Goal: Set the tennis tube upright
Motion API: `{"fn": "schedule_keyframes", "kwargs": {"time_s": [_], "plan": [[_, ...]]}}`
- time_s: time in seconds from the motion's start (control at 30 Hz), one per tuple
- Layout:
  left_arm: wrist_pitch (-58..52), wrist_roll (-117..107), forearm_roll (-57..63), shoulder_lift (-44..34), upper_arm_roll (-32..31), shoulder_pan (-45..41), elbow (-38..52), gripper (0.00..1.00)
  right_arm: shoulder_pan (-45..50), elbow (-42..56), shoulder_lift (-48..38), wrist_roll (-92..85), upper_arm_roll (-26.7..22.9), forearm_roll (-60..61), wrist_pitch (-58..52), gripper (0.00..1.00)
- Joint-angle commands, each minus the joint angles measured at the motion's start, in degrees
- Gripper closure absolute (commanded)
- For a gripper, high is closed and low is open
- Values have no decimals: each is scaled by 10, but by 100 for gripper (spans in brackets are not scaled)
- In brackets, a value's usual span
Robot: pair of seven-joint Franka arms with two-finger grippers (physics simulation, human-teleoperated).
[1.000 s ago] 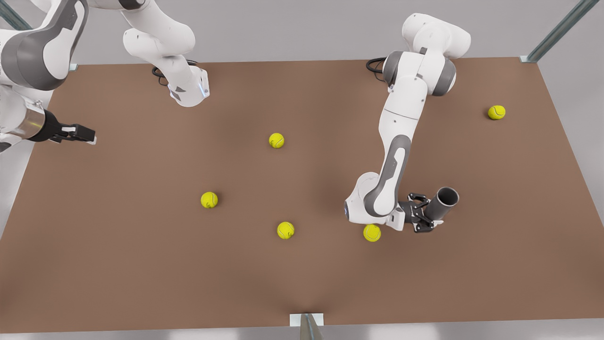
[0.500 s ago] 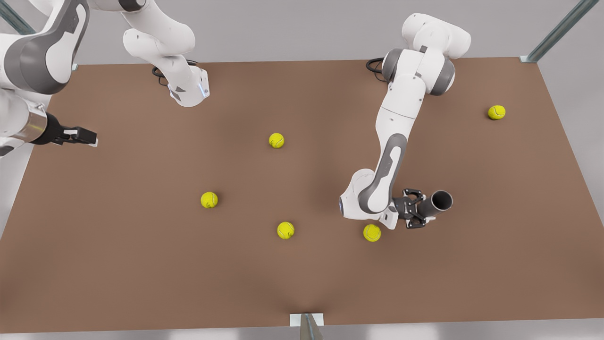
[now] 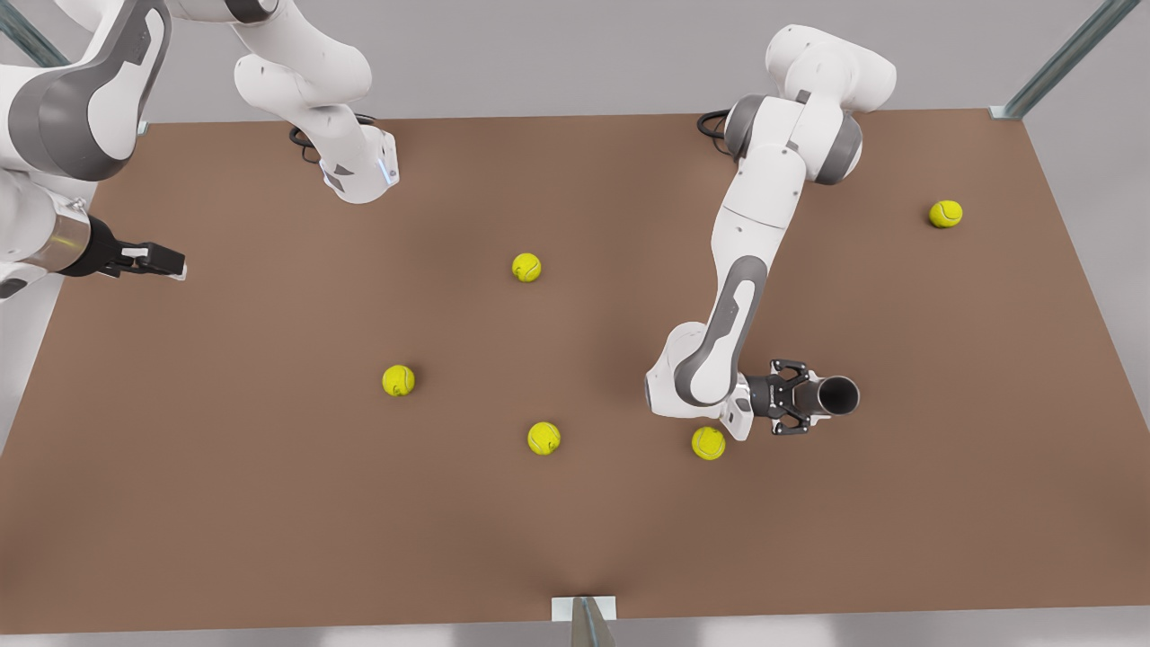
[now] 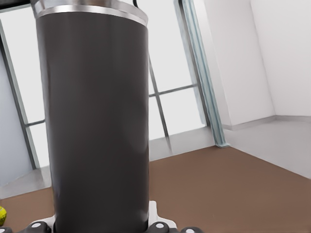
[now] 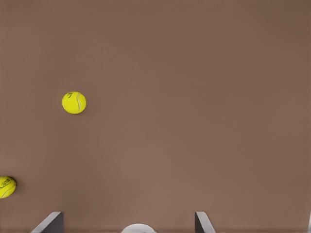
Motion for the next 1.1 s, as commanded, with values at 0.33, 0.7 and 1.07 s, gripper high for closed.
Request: {"fn": "schedule_keyframes", "kwargs": {"time_s": [0.33,0.7,1.07], "plan": [[13,-33,1,-1,0,1,1,41,0,1,0,-1,-1,0,0,0],[25,-92,-1,-3,-1,0,6,41,0,1,0,-1,-1,0,5,0],[40,-147,-8,-1,-1,1,12,41,0,1,0,-1,-1,0,5,0]]}}
